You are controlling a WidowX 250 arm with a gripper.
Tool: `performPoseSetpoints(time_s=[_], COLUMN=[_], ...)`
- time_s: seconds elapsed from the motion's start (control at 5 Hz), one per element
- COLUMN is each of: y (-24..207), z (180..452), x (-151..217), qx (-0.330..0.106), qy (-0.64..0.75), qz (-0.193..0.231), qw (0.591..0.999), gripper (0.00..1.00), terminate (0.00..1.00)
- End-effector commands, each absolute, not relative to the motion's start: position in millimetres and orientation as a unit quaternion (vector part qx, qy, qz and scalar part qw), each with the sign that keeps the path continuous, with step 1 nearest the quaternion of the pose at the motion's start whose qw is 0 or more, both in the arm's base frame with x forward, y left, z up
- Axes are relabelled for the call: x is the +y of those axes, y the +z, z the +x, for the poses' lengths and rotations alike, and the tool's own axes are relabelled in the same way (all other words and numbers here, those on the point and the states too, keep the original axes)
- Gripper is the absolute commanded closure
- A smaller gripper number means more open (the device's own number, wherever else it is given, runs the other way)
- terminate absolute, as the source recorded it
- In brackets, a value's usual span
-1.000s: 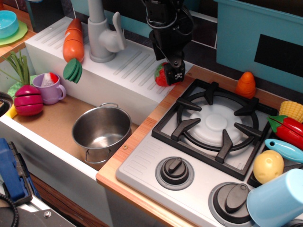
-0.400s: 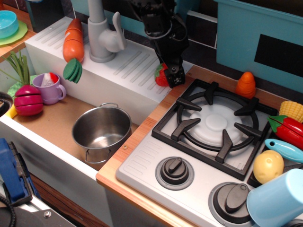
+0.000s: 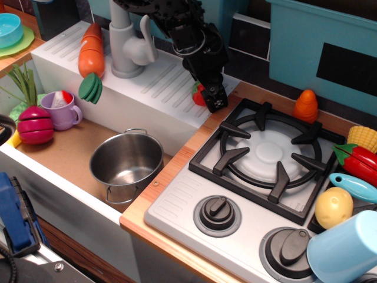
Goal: Put strawberry in pot
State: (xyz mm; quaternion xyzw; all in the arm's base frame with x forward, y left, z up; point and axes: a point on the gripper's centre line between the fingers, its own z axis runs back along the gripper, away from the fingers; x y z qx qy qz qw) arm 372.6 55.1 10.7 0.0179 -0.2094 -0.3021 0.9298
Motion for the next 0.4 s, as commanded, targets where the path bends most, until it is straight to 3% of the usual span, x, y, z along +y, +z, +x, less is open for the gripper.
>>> performPoseSetpoints(time_s=[0.0, 0.2], y=[29, 41], z=[376, 361], x=[60, 58], qx=[-0.202, -0.186], qy=[-0.285, -0.254], qz=[0.026, 0.055], qw=[0.937, 0.948], gripper=[1.0, 1.0], terminate=[0.0, 0.0])
